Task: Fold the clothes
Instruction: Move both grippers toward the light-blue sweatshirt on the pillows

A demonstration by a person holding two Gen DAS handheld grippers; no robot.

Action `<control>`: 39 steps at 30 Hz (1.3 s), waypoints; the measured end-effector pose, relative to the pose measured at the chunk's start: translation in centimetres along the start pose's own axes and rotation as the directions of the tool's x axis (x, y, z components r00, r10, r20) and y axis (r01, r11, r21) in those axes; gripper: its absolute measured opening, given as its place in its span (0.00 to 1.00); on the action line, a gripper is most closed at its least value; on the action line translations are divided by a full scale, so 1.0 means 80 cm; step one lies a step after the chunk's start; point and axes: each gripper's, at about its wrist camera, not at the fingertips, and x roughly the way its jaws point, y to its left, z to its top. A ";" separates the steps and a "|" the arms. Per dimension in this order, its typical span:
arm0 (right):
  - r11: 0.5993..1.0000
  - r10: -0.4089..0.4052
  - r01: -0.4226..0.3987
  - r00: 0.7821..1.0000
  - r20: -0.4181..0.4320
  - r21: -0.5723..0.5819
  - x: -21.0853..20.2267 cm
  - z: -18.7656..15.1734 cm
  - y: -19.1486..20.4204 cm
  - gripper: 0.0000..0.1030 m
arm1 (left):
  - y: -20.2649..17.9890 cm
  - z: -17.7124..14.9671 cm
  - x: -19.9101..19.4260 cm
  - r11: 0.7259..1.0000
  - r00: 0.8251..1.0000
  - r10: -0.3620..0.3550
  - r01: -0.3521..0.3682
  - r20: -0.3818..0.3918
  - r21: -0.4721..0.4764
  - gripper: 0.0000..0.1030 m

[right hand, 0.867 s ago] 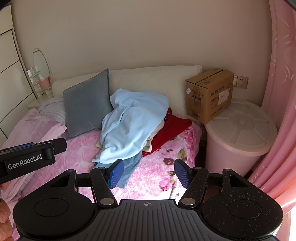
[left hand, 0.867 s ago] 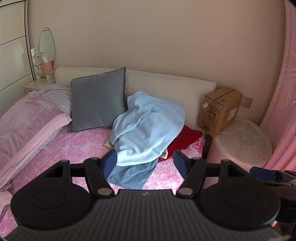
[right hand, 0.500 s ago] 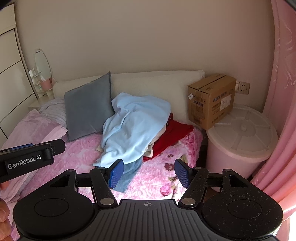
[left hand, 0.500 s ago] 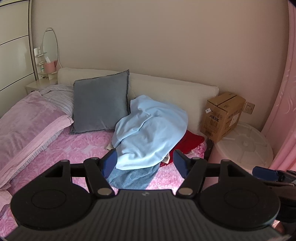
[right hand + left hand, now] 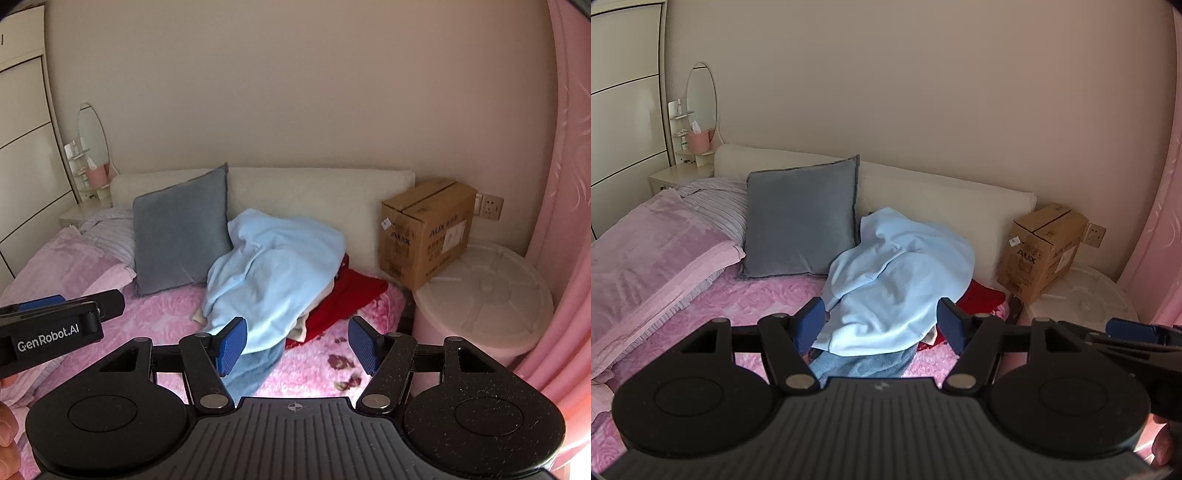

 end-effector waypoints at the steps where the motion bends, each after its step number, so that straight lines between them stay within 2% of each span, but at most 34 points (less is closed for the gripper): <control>1: 1.000 0.002 -0.002 1.000 0.002 -0.002 0.000 0.002 0.001 0.62 | 0.001 0.001 0.000 1.000 1.000 0.002 -0.002 0.001 -0.001 0.62; 28: 0.999 0.022 -0.021 1.000 0.014 -0.041 0.022 0.010 0.035 0.63 | 0.037 0.007 0.007 0.999 0.999 0.040 -0.040 0.004 -0.025 0.62; 39: 0.998 0.008 -0.009 1.000 -0.011 -0.058 0.043 0.010 0.037 0.62 | 0.048 0.005 0.028 0.998 0.999 0.023 -0.024 -0.026 -0.058 0.62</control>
